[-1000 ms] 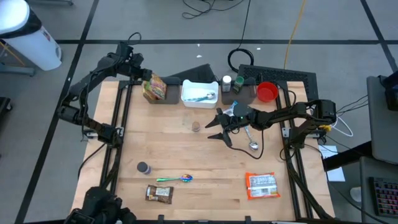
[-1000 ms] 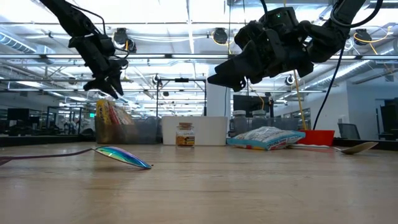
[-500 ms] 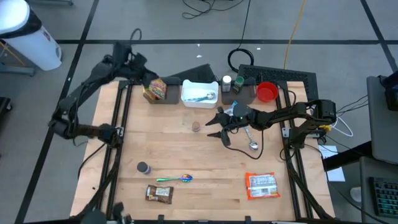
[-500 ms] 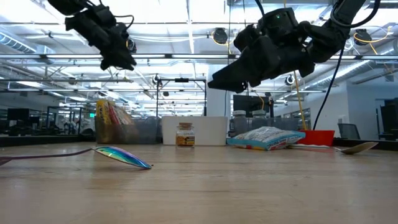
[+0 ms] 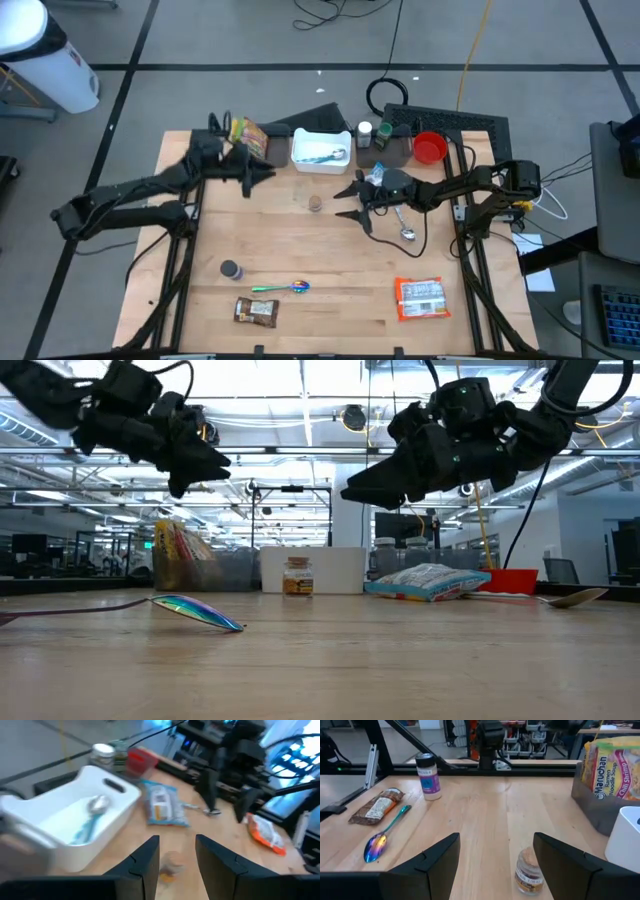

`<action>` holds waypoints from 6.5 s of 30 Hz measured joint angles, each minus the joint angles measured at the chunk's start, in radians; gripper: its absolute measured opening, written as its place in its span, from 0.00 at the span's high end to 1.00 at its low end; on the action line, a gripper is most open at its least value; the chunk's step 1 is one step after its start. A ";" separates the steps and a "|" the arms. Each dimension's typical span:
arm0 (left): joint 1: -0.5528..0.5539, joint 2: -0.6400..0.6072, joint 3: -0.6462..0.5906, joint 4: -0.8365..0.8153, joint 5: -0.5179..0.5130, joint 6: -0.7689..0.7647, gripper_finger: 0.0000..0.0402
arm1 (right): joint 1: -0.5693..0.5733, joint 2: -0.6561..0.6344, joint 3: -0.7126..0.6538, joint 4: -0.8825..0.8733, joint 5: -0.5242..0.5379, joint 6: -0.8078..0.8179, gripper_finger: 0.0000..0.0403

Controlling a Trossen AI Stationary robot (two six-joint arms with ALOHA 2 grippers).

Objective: Pick & Place Food Item
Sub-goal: Put the brown seasoning bottle into the right black bin

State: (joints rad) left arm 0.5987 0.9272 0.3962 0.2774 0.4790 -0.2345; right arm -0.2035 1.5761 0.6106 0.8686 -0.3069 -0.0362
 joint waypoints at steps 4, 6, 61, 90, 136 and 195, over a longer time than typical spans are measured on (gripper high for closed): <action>-0.127 0.009 -0.111 0.253 -0.099 -0.057 0.67 | 0.000 0.000 0.000 0.043 0.000 0.060 0.38; -0.182 0.027 -0.148 0.338 -0.155 -0.061 0.67 | 0.000 0.000 0.000 0.058 0.000 0.082 0.38; -0.392 1.060 0.108 0.738 -0.458 0.094 0.32 | -0.046 0.000 0.000 0.284 0.096 0.147 0.38; -0.395 1.148 0.199 0.726 -0.457 0.152 0.51 | -0.064 0.000 0.000 0.240 0.093 0.147 0.38; -0.355 0.706 0.592 -0.351 -0.410 0.567 0.51 | -0.057 0.009 0.456 -0.721 0.161 -0.182 0.38; -0.356 0.705 0.679 -0.361 -0.383 0.581 0.51 | -0.062 0.010 0.455 -0.693 0.122 -0.201 0.56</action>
State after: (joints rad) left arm 0.2424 1.6325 1.0752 -0.0837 0.0959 0.3462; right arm -0.2657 1.5860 1.0657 0.1753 -0.1848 -0.2377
